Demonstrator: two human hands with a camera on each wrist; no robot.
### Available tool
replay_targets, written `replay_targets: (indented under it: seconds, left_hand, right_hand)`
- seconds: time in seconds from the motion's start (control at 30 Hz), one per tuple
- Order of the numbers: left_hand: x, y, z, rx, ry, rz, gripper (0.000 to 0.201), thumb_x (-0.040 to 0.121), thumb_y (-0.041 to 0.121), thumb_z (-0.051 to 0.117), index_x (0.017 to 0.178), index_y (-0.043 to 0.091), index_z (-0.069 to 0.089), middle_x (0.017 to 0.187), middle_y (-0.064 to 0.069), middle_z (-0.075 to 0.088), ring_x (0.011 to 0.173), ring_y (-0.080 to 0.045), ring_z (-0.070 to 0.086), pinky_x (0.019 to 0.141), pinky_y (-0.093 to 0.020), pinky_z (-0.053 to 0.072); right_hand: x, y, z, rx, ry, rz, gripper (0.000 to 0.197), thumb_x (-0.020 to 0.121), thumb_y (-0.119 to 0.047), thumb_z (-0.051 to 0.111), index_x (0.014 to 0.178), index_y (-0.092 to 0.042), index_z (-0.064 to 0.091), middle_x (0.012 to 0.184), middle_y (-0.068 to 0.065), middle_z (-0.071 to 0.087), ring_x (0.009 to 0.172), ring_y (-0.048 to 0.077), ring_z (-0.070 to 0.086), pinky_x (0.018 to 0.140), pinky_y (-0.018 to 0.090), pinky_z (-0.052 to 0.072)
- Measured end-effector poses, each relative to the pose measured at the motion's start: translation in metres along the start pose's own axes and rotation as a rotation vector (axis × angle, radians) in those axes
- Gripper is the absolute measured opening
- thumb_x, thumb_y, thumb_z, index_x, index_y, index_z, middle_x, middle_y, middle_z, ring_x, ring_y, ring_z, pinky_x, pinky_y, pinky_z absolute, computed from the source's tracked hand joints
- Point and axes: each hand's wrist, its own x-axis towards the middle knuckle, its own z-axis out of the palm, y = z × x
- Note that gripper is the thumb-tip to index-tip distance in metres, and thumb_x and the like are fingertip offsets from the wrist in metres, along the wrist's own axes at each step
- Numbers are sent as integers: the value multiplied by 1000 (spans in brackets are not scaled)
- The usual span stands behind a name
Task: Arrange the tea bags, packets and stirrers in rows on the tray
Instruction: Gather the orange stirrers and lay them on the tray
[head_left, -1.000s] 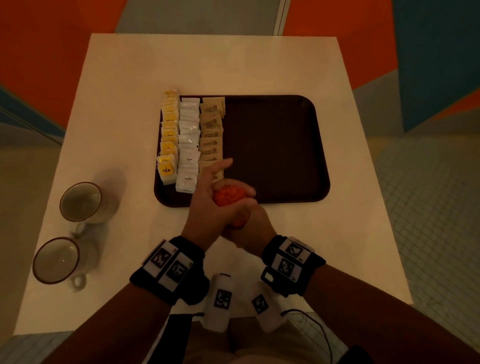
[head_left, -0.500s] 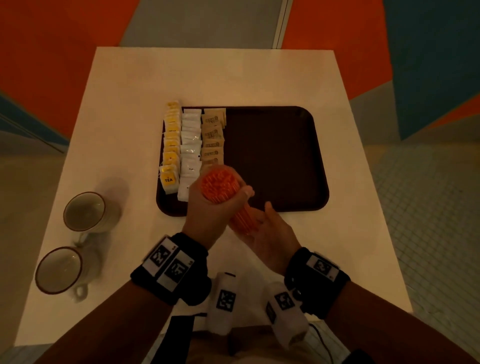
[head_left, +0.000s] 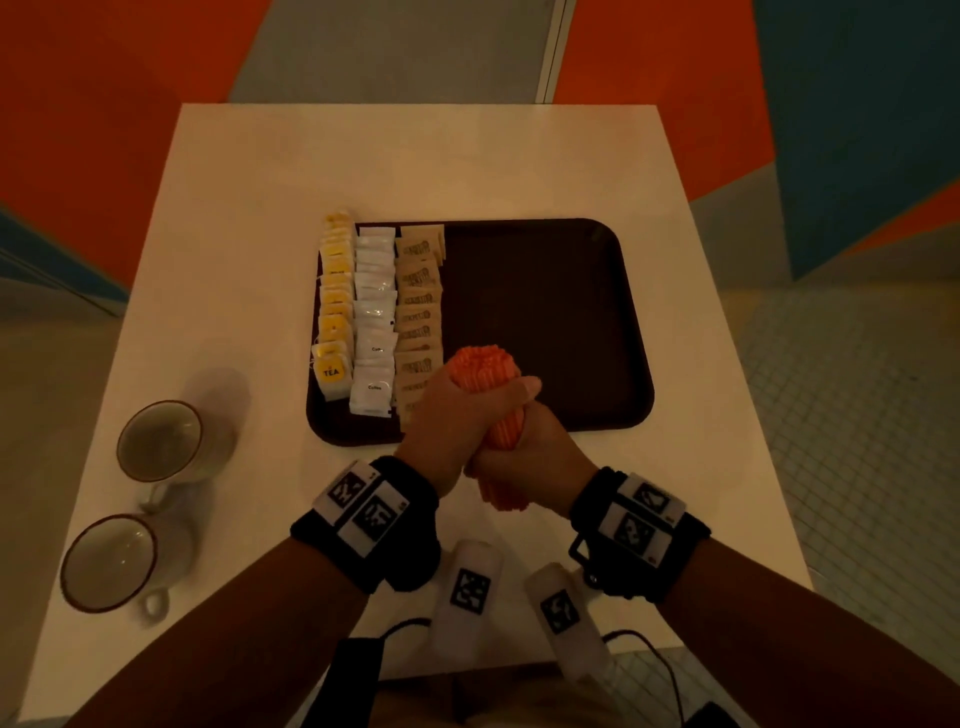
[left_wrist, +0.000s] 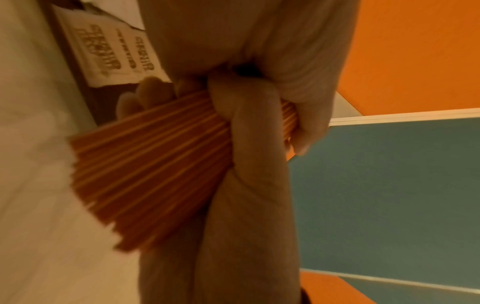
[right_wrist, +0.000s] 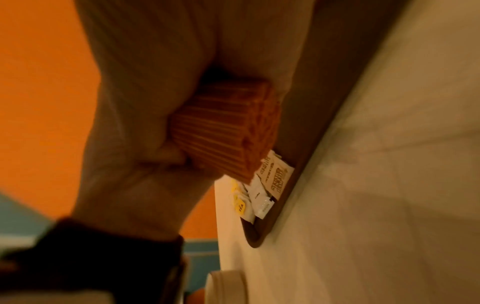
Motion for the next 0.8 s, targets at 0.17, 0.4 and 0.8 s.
replay_targets:
  seconds: [0.17, 0.4, 0.8]
  left_hand:
    - [41, 7, 2, -42, -183, -52, 38, 86, 32, 59, 122, 18, 55, 118, -6, 62, 108, -20, 60, 90, -36, 51]
    - [110, -5, 14, -116, -135, -163, 32, 97, 20, 45, 126, 9, 53, 122, -12, 61, 114, -24, 58, 93, -36, 50]
    - [184, -8, 19, 178, 2, -116, 18, 96, 13, 46, 97, 9, 64, 93, -11, 63, 87, -25, 62, 82, -41, 52]
  right_hand:
    - [32, -8, -26, 141, 126, 32, 43, 78, 6, 60, 118, -8, 51, 93, 11, 64, 78, 20, 65, 67, 29, 56]
    - [106, -4, -77, -1, 210, 179, 32, 78, -9, 64, 109, -8, 58, 101, 16, 65, 93, 27, 64, 80, 36, 54]
    - [165, -6, -107, -238, 227, 279, 30, 84, -16, 63, 106, 3, 60, 106, 23, 64, 98, 35, 62, 85, 41, 52]
